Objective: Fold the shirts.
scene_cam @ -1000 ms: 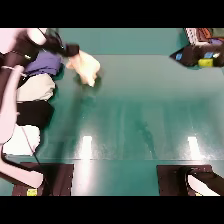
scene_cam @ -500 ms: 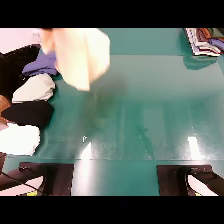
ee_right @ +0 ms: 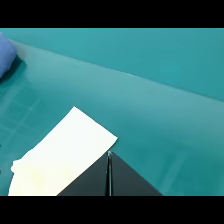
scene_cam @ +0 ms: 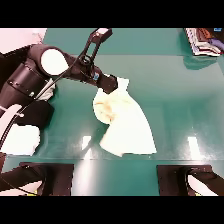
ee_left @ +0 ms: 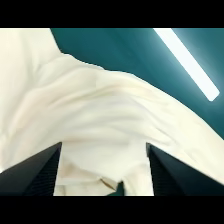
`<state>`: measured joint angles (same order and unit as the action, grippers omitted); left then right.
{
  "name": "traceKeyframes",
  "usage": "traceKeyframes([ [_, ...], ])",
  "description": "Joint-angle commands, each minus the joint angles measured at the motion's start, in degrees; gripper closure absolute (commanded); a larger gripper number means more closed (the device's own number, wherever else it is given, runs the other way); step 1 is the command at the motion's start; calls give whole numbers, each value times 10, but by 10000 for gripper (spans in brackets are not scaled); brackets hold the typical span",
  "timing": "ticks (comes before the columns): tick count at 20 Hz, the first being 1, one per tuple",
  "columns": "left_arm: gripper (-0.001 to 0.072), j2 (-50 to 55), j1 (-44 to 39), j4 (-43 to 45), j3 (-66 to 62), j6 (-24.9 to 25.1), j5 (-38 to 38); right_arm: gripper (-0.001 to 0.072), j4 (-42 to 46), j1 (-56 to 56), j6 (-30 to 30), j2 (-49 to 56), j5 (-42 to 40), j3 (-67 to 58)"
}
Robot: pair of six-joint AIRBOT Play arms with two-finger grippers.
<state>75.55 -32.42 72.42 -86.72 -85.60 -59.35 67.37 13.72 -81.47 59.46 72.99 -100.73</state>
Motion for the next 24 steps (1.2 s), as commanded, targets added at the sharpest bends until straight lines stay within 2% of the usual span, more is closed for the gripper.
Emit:
traceKeyframes([
  [1, 83, 16, 73, 24, 21, -21, 31, 699, 1, 0, -1, 0, 19, -1],
  [4, 83, 74, 143, -5, 21, -24, 22, 699, 1, 0, -1, 1, 23, 0],
  [9, 84, 192, 191, -34, 21, -24, 2, 699, 1, 0, -2, 1, 23, 0],
  [13, 84, 241, 195, -116, 22, 21, 14, 699, 1, 0, -2, 1, 23, 0],
  [19, 86, 284, 180, -165, 21, 23, 19, 699, 1, 0, -2, 1, 25, 0],
  [20, 155, 284, 174, -165, 21, 23, 28, 699, 1, 0, -2, 1, 25, 0],
  [21, 304, 284, 167, -165, 21, 23, 37, 699, 1, 0, -2, 1, 25, 0],
  [23, 498, 284, 161, -163, 21, 23, 48, 699, 1, 0, -2, 1, 28, 0],
  [24, 619, 284, 163, -163, 21, 21, 48, 699, 1, 0, -2, 1, 33, 0],
])
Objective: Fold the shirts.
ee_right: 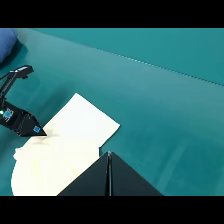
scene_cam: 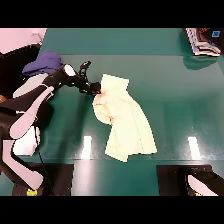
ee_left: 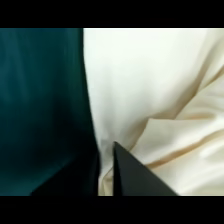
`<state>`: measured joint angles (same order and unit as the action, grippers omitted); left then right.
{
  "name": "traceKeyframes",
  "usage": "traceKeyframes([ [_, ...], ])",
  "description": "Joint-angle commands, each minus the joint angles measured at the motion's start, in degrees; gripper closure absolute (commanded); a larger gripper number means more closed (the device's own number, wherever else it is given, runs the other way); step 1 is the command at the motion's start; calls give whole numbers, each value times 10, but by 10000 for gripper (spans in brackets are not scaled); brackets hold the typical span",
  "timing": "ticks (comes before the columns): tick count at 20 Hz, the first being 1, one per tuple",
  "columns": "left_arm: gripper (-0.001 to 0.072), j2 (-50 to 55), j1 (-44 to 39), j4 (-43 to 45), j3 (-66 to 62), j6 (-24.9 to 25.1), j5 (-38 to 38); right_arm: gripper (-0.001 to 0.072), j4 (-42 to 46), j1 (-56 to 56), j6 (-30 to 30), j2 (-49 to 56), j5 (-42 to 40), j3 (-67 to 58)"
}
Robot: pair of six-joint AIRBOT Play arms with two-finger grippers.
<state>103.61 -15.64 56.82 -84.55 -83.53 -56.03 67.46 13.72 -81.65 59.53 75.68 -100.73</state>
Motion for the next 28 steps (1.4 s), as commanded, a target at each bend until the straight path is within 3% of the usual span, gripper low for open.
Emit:
traceKeyframes([
  [1, 682, 3, 2, -7, -2, -1, 9, 699, 1, 0, 0, 0, 13, 0],
  [5, 684, -16, 50, 2, -48, -5, -50, 699, 35, 0, -28, 2, 49, 1],
  [7, 684, -53, 76, 21, -65, 1, -50, 699, 88, 0, -73, 17, 118, 2],
  [9, 683, -95, 97, 48, -76, 12, -49, 699, 107, 0, -77, 30, 165, 48],
  [14, 683, -163, 122, 105, -76, 30, -55, 697, 80, 0, -79, 30, 62, 340],
  [15, 682, -165, 125, 107, -76, 31, -62, 632, 54, 0, -78, 35, 28, 394],
  [16, 682, -165, 125, 107, -76, 30, -68, 335, 15, 0, -78, 47, 1, 444],
  [17, 682, -165, 125, 110, -76, 30, -72, 180, -19, 0, -73, 65, -18, 482],
  [21, 682, -165, 125, 110, -76, 31, -74, 213, -138, 25, 1, 153, -100, 553],
  [26, 682, -165, 125, 116, -76, 30, -74, 284, -184, 81, 13, 208, -169, 553],
  [27, 683, -165, 125, 116, -76, 30, -74, 322, -191, 91, 15, 210, -173, 553],
  [28, 682, -165, 125, 116, -76, 30, -75, 440, -196, 100, 27, 210, -176, 553],
])
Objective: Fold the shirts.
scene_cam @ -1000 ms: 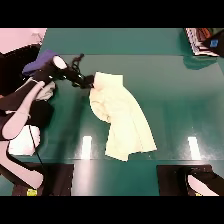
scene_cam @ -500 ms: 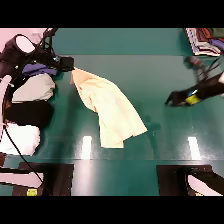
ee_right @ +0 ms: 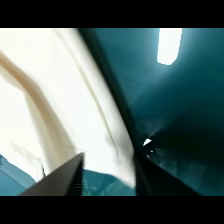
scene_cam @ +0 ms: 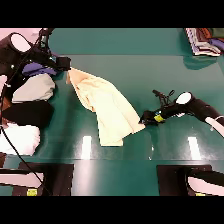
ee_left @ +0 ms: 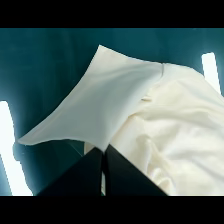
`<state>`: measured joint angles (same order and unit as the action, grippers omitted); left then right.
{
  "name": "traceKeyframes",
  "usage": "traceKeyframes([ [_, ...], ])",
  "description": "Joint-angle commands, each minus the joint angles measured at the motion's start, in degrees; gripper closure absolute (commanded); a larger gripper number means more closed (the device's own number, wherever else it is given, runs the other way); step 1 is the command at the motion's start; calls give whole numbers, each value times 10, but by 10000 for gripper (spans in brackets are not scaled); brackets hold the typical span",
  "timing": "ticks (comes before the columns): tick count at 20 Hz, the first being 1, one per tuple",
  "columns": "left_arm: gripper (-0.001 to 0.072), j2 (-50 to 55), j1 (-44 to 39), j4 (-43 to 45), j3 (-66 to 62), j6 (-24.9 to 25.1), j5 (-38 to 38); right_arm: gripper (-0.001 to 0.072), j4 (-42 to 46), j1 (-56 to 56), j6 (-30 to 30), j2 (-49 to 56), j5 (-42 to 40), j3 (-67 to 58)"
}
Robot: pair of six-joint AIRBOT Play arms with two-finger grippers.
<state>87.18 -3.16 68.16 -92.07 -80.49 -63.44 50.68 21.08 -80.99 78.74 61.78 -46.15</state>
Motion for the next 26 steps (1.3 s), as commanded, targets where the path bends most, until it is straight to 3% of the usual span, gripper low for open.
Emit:
traceKeyframes([
  [1, 683, -3, 0, 3, -1, -1, -5, 550, -30, 33, 23, 17, -38, 7],
  [2, 683, -7, 0, 3, -1, -1, -5, 648, -30, 35, 23, 14, -41, 7],
  [3, 683, -17, 1, 4, -1, -1, 0, 699, -29, 35, 23, 6, -49, 7],
  [6, 683, -90, 14, 5, -1, -15, 47, 700, 1, -4, 22, -67, -57, -32],
  [11, 683, -290, 37, 5, -12, -20, 135, 700, 35, -132, 21, -226, -16, -264],
  [16, 684, -415, 37, 4, -125, -16, 99, 701, 36, -214, 22, -316, 10, -485],
  [22, 684, -434, 37, 5, -288, -16, 70, 701, 35, -318, 22, -336, 72, -636],
  [26, 684, -433, 37, 5, -260, -16, 71, 702, 33, -386, 14, -268, 149, -753],
])
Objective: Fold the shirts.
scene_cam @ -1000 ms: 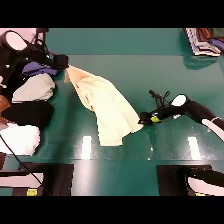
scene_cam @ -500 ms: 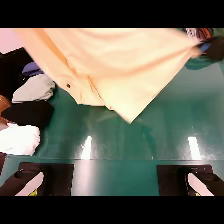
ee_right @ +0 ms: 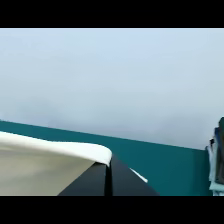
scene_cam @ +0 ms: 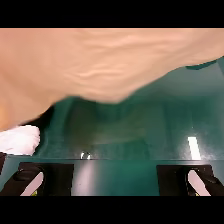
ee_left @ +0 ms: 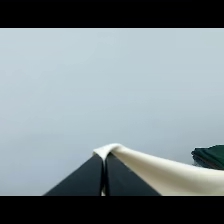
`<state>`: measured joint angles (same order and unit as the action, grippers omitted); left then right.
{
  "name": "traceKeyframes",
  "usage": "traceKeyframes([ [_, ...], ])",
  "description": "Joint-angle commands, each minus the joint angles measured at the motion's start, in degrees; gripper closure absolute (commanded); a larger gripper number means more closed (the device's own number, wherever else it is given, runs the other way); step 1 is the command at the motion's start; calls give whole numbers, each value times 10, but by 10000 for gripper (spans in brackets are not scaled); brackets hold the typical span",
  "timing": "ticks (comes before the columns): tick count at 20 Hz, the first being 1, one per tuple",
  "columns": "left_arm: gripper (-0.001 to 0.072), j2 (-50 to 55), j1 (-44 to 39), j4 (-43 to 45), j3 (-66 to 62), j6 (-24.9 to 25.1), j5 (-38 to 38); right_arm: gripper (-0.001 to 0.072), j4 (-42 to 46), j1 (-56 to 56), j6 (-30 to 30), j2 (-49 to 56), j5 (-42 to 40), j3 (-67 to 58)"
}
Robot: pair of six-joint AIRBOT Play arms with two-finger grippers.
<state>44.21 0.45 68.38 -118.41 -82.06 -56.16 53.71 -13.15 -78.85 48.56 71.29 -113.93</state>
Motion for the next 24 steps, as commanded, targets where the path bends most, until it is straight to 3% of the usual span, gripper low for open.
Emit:
traceKeyframes([
  [1, 684, 1, 1, 3, 31, 0, -2, 701, -1, -48, -16, 54, 63, -89],
  [5, 683, 75, 1, 2, 132, 0, -33, 702, 8, 16, -28, 122, 67, -5],
  [11, 683, 324, 1, 0, 195, 0, -50, 701, 191, 169, -54, 299, 56, 151],
  [15, 682, 476, 1, 0, 195, 17, -18, 700, 193, 184, -60, 422, 4, 160],
  [20, 679, 532, 1, 8, 195, 17, -1, 693, 98, 170, -66, 479, -25, 160],
  [21, 489, 530, 1, 9, 195, 16, 0, 564, 80, 163, -66, 480, -29, 160],
  [22, 175, 528, 1, 8, 195, 15, -3, 338, 60, 156, -66, 478, -33, 160],
  [23, 129, 525, 1, 9, 192, 14, -12, 299, 42, 147, -66, 473, -31, 160],
  [24, 190, 522, 3, 11, 185, 14, -35, 300, 33, 136, -66, 464, -24, 160],
])
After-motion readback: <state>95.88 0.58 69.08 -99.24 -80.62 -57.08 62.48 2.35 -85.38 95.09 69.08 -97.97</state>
